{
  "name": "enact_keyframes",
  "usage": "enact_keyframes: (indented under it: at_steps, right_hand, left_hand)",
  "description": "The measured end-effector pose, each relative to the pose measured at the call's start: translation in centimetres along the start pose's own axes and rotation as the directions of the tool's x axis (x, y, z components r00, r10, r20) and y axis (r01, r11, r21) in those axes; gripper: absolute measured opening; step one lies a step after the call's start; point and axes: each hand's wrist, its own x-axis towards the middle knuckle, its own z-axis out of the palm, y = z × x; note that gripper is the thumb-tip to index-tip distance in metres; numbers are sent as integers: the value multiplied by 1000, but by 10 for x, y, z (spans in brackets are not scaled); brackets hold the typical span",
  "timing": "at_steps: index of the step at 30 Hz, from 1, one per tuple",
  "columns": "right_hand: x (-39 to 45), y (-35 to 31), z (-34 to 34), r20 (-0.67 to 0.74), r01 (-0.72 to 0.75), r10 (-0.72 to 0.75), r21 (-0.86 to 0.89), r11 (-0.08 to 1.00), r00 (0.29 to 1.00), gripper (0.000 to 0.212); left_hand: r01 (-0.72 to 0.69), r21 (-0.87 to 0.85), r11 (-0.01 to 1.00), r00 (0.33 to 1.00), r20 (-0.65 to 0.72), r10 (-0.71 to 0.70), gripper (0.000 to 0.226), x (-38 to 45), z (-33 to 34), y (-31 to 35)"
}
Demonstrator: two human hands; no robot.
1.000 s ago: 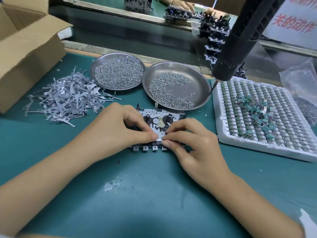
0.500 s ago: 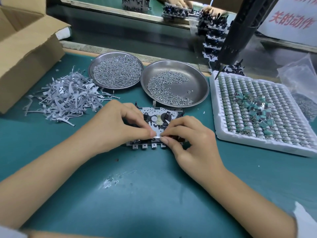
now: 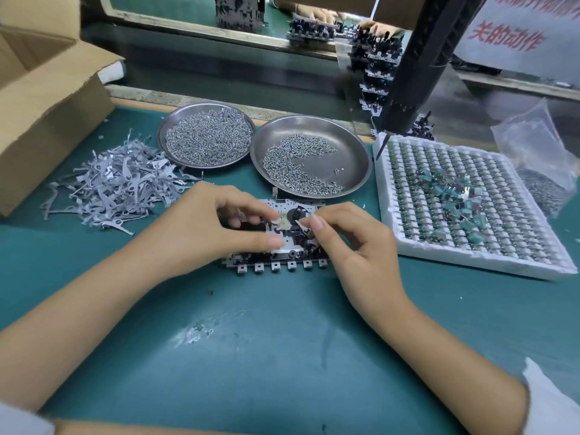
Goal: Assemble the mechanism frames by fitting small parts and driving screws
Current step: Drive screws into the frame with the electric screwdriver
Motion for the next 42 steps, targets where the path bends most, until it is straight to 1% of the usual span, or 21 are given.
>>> enact_keyframes:
  at_steps: [2,3,4,5,6,7,8,10,11,12,14,17,19,22,24,28,34,36,39,40,42]
  right_hand:
    - [0,0,0,-8,4,-4,15,1000,1000,16]
    - [0,0,0,-12,2,-2,24,1000,1000,16]
    - [0,0,0,-14,-1,1,33,999,1000,16]
    - [0,0,0,-17,-1,2,39,999,1000,15]
    - [-1,0,0,-19,2,-2,41,999,1000,13]
    - [-1,0,0,-19,7,-6,43,999,1000,12]
    - [-1,0,0,-19,10,-9,45,999,1000,12]
    - [-1,0,0,-21,21,-20,48,999,1000,12]
    - [-2,0,0,-21,27,-26,47,999,999,13]
    - [-2,0,0,-20,30,-29,45,999,999,14]
    - [-2,0,0,-16,29,-28,45,999,999,17]
    - [-1,1,1,-9,38,-38,41,998,999,17]
    - [-1,2,1,-11,44,-43,39,998,999,18]
    - [-1,3,2,-13,37,-37,43,998,999,19]
    - [-1,2,2,-15,34,-33,43,999,999,19]
    - [0,2,2,-16,35,-35,42,999,999,17]
    - [0,1,1,-4,35,-35,41,999,999,20]
    - [0,0,1,3,32,-32,42,999,999,20]
    - [0,0,1,5,31,-31,42,999,1000,19]
    - [0,0,1,4,37,-37,40,999,999,18]
    - [-1,1,0,-7,54,-54,27,998,999,16]
  left_hand:
    - [-32,-35,999,991,-132,27,22,5,-3,-3]
    - [-60,-1,998,970,-236,58,13,9,-6,-5]
    - [-78,91,993,933,-345,105,9,15,-10,-8]
    - [-70,212,975,889,-429,158,12,21,-15,-9]
    - [-36,329,944,858,-474,198,16,27,-21,-11]
    - [17,430,903,850,-482,213,20,35,-27,-13]
    - [80,511,856,863,-465,197,25,43,-32,-16]
    - [202,618,760,906,-413,95,34,58,-40,-20]
    - [241,638,732,920,-389,36,37,64,-40,-21]
    - [270,635,724,927,-375,-17,38,68,-40,-21]
    - [314,621,718,924,-372,-82,31,76,-38,-21]
    - [368,586,722,896,-432,-106,16,82,-37,-21]
    - [369,592,716,878,-475,-59,11,80,-36,-22]
    - [294,624,724,852,-514,97,10,73,-34,-22]
    - [259,637,726,838,-523,159,13,69,-34,-22]
    - [218,664,715,827,-515,226,13,70,-33,-26]
    - [218,654,725,825,-520,222,14,72,-35,-36]
    - [185,676,713,816,-510,272,11,73,-34,-35]
    - [173,713,680,793,-509,333,17,71,-35,-31]
    - [145,688,711,786,-517,339,16,69,-35,-29]
    - [37,517,855,766,-564,309,7,61,-31,-21]
